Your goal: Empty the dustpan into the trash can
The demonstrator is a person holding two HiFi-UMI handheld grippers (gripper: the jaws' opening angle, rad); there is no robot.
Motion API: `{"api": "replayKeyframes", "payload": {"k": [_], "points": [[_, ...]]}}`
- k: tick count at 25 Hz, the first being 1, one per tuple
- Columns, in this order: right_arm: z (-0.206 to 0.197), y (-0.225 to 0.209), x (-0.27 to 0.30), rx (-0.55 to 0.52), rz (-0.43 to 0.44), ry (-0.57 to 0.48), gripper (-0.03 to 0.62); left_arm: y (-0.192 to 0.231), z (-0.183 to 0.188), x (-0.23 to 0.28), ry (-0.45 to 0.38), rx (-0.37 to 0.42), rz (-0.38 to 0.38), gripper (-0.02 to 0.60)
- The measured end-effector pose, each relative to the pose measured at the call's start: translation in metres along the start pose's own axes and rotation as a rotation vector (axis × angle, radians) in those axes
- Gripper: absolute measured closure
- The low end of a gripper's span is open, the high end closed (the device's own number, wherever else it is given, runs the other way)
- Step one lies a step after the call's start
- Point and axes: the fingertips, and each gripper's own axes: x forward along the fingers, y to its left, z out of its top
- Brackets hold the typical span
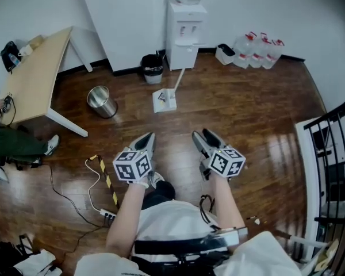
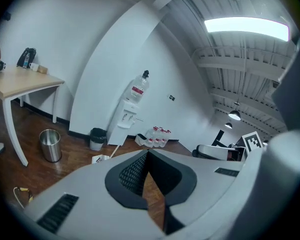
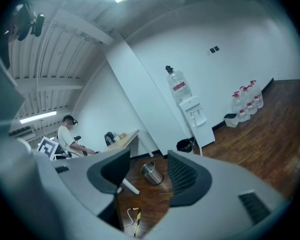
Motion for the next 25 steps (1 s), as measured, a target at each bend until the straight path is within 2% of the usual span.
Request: {"api": "replayKeyframes", "payload": {"k": [6, 9, 14, 20, 25], "points": [[0.036, -0.008, 0.066, 0.0, -0.028, -0.018, 0.332, 0.03, 0.044, 0.049, 0.022, 0.024, -0.035, 0.583], [0.038, -0.008, 0.096, -0.01, -0.042, 0.011, 0.333, 0.045, 0.06, 0.067, 0.026, 0.025, -0.037, 0.583], [0.045, -0.01, 0.13, -0.048, -0.076, 0.046, 0.332, 0.054, 0.074, 0.091, 0.033, 0.026, -0.044, 0.583], [0.054, -0.043, 0.163, -0.066, -0.145, 0.113, 0.333, 0.052, 0.082, 0.136, 0.056, 0.046, -0.035, 0.583], [0.07, -0.073, 0.207, -0.071, -0.161, 0.153, 0.332, 0.056, 0.091, 0.183, 0.087, 0.053, -0.031, 0.583]]}}
